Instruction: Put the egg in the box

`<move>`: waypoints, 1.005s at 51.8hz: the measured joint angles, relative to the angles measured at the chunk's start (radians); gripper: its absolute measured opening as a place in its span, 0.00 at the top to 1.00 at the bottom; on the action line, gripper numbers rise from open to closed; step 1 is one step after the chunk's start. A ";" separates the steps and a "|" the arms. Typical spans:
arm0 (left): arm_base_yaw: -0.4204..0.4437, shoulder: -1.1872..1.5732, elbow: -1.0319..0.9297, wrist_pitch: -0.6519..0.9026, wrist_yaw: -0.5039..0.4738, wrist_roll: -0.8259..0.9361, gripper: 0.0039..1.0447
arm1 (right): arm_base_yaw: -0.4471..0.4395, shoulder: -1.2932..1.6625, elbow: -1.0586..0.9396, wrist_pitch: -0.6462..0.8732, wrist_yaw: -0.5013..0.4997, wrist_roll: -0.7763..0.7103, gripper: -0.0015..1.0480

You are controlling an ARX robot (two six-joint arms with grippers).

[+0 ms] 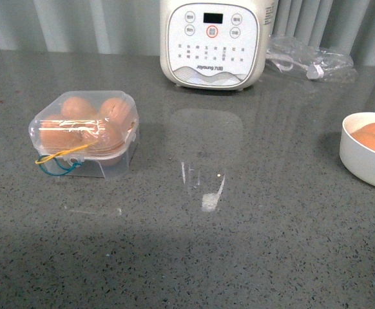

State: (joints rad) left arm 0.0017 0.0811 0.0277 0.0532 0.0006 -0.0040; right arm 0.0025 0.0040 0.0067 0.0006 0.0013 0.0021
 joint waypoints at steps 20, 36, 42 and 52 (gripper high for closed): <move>0.000 -0.077 0.000 -0.053 -0.001 0.000 0.75 | 0.000 0.000 0.000 0.000 0.000 0.000 0.07; 0.000 -0.077 0.000 -0.053 -0.001 -0.001 0.24 | 0.000 0.000 0.000 0.000 0.000 0.000 0.07; 0.000 -0.077 0.000 -0.053 -0.001 0.000 0.05 | 0.000 0.000 0.000 0.000 0.000 0.000 0.07; 0.000 -0.077 0.000 -0.053 -0.001 0.000 0.06 | 0.000 0.000 0.000 0.000 0.000 0.000 0.07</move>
State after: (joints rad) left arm 0.0013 0.0036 0.0277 0.0006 -0.0002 -0.0044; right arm 0.0025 0.0040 0.0067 0.0006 0.0013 0.0021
